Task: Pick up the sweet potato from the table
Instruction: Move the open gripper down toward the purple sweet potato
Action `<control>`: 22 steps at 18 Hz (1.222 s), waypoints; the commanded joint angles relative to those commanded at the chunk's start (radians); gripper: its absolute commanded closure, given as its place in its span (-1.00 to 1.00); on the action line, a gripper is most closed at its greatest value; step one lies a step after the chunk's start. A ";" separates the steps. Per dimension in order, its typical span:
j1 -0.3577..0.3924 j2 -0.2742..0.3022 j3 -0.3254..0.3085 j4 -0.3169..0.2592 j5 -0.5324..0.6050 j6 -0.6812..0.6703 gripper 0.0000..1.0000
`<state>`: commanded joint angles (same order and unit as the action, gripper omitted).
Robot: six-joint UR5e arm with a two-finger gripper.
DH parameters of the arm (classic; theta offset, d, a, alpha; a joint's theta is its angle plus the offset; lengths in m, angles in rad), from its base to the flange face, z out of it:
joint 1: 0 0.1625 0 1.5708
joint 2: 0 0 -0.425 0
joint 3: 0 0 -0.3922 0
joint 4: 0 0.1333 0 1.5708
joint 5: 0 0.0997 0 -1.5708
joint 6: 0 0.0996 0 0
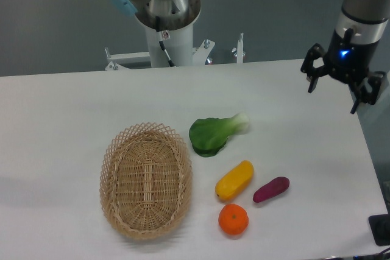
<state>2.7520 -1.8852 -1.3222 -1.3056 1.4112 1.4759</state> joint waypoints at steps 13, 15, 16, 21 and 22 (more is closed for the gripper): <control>-0.071 -0.251 0.020 0.255 0.000 -0.039 -1.00; -0.071 -0.293 0.024 0.298 0.000 -0.032 -1.00; -0.071 -0.311 0.027 0.310 0.000 -0.013 -1.00; -0.120 -0.362 0.011 0.322 0.067 0.015 -1.00; -0.126 -0.365 0.005 0.322 0.087 0.017 -1.00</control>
<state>2.6262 -2.2503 -1.3176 -0.9833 1.4985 1.4925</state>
